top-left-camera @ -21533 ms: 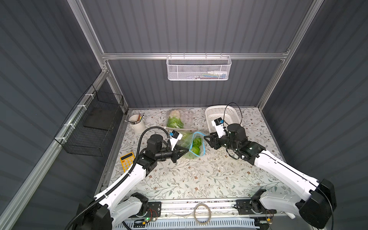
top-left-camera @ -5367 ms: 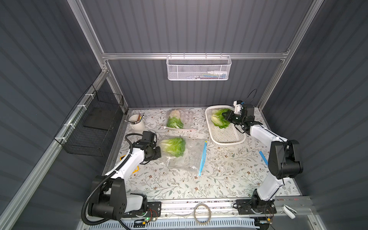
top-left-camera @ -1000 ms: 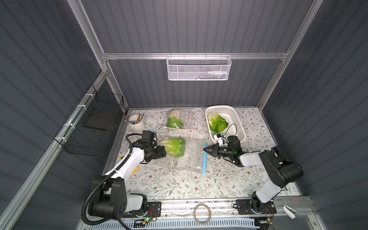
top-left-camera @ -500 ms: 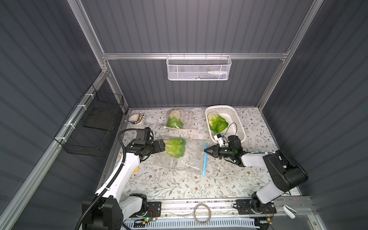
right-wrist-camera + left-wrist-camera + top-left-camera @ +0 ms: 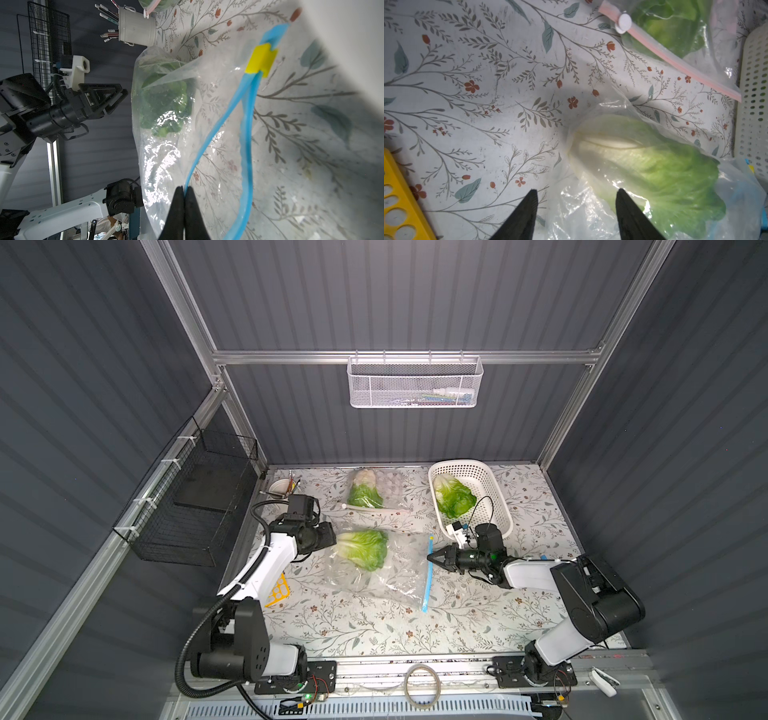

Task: Open the zip-top bag and take out the chinese cabbages
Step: Adjust the zipper food storage bag at the center of the board.

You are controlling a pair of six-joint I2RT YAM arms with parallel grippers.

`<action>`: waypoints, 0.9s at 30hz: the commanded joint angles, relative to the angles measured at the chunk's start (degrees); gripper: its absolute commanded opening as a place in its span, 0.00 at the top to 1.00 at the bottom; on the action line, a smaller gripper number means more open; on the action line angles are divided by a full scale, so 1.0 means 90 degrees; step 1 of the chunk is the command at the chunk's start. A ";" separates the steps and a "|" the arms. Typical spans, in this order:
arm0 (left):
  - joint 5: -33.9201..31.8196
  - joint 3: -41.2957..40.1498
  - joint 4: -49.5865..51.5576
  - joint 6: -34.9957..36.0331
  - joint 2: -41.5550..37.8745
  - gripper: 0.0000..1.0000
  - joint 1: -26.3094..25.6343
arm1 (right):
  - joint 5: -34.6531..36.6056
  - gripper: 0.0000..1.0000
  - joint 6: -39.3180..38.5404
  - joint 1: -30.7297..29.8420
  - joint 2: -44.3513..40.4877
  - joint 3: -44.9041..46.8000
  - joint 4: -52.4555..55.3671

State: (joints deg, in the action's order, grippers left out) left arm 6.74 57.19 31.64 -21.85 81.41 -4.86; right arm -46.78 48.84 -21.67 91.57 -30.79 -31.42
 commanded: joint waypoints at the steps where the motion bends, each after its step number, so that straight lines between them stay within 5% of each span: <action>1: 0.1067 0.0082 -0.0250 -0.0493 0.0287 0.43 0.0423 | -0.0057 1.00 -0.0220 0.0036 0.0110 0.0115 0.0164; 9: 0.2809 -0.0322 -0.1417 -0.1135 0.1090 0.43 0.1037 | 0.0061 1.00 -0.0430 0.0045 -0.0017 0.0122 0.0507; 17: 0.3241 -0.0577 -0.1791 -0.1278 0.1369 0.41 0.1048 | 0.0023 1.00 -0.0407 0.0045 -0.0001 0.0100 0.0478; 27: 0.3704 -0.0736 -0.2204 -0.1590 0.1749 0.63 0.1048 | 0.0012 1.00 -0.0358 0.0052 0.0043 0.0110 0.0425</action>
State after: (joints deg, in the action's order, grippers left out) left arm 38.44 51.44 12.16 -35.31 97.03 4.49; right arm -46.50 46.04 -21.41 91.57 -30.28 -28.14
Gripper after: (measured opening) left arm 0.384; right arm 0.050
